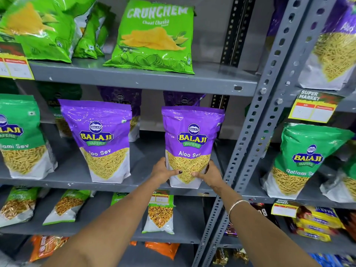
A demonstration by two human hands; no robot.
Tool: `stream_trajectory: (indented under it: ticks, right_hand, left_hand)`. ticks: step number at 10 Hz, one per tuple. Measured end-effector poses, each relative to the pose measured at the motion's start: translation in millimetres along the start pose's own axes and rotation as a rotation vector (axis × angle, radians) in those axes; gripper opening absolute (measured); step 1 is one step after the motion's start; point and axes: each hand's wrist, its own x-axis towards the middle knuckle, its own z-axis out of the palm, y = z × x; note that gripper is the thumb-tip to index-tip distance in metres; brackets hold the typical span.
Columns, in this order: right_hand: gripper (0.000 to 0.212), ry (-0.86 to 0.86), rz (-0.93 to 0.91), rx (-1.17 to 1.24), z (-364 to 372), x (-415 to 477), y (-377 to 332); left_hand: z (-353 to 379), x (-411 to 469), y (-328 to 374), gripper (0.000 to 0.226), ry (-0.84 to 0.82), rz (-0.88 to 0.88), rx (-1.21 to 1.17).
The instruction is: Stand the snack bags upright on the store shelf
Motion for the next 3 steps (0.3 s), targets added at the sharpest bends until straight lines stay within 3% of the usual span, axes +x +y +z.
stream_trajectory:
  ticks: [1, 2, 3]
  right_hand:
    - [0.075, -0.008, 0.012, -0.015, 0.0, 1.7, 1.7]
    - [0.088, -0.022, -0.009, -0.023, 0.2, -6.3, -5.7]
    - [0.104, 0.110, -0.121, -0.100, 1.4, -13.9, -14.7]
  left_hand:
    - [2.0, 1.3, -1.2, 0.055, -0.009, 0.002, -0.010]
    - [0.7, -1.7, -0.5, 0.064, -0.018, 0.002, 0.008]
    - [-5.1, -9.8, -0.6, 0.078, 0.118, 0.074, 0.128]
